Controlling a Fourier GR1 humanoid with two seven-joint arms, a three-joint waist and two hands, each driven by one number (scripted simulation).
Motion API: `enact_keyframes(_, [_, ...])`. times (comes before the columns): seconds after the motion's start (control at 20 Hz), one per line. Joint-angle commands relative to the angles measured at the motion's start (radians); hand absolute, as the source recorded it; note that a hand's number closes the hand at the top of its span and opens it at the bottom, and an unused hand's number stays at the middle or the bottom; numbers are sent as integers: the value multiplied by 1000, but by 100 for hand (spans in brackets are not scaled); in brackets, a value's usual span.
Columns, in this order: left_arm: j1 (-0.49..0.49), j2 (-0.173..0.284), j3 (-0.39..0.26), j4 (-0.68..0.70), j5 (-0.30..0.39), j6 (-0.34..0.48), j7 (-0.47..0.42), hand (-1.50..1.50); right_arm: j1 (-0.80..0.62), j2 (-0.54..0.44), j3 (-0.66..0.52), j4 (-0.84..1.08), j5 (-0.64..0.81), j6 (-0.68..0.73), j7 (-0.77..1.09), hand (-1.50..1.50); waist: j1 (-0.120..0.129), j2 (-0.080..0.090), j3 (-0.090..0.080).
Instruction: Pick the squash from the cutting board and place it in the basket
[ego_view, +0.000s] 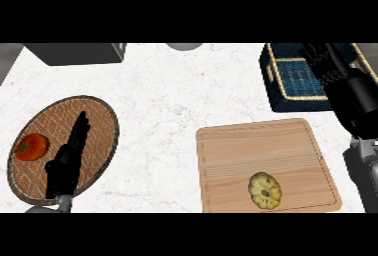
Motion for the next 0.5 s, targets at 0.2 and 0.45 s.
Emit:
enact_keyframes(0.2, [35, -50, -50, 112, 74, -79, 150, 0, -27, 108, 385, -58, -60, 306, -25, 150, 99, -6, -21])
enact_keyframes(0.45, [91, -25, -59, 121, 122, -148, 211, 0, 68, 96, 741, -146, 67, 496, -105, 150, 87, -27, -17])
